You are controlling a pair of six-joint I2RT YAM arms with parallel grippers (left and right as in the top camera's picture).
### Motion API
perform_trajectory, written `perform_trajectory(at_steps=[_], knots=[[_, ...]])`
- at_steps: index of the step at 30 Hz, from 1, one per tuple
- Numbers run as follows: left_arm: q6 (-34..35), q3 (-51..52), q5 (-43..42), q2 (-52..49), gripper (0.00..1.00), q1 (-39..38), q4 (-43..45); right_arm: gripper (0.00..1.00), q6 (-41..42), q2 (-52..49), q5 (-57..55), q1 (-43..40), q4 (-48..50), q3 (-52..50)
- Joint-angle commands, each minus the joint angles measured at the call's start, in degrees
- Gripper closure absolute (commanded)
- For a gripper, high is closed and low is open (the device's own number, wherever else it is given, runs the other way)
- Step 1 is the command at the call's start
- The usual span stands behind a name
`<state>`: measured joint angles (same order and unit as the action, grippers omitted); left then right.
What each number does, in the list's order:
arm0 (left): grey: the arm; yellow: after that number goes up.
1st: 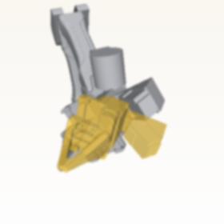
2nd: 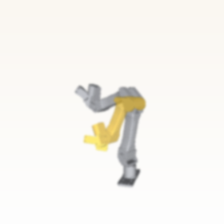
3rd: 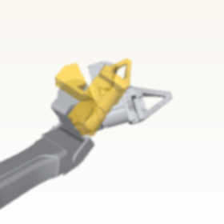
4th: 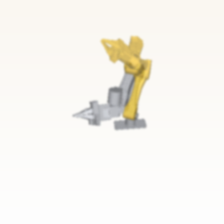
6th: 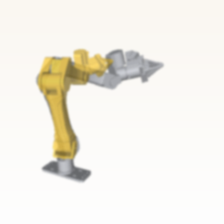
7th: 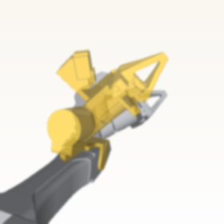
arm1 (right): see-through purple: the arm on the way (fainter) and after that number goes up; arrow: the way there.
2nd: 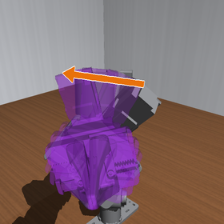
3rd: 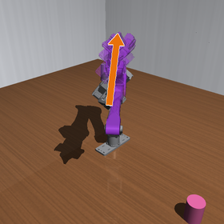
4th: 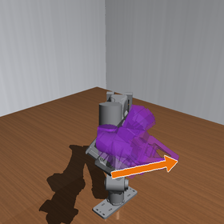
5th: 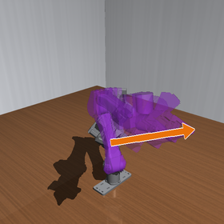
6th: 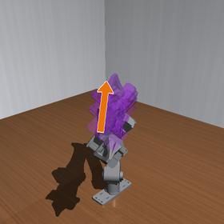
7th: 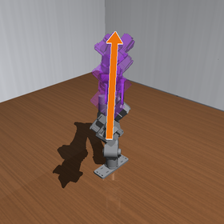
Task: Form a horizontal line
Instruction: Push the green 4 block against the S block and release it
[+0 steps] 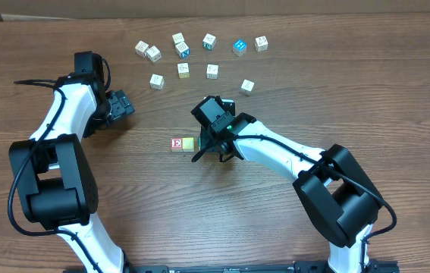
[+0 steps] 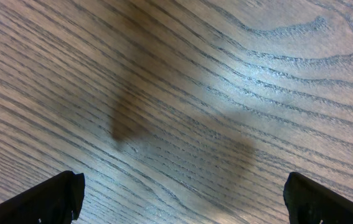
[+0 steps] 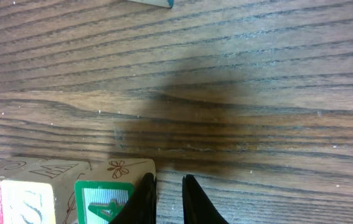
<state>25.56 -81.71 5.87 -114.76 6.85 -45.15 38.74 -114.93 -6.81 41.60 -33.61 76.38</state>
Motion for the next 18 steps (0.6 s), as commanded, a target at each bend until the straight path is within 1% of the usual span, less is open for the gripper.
perform_trajectory(at_steps=[1,18], knots=[[0.2,0.26,0.7,0.68,0.01,-0.28,0.04,0.87,-0.39,-0.24,0.68,-0.2,0.22,-0.26],[0.2,0.26,0.7,0.66,0.0,-0.28,0.04,0.87,-0.42,-0.24,1.44,-0.22,0.37,-0.26]])
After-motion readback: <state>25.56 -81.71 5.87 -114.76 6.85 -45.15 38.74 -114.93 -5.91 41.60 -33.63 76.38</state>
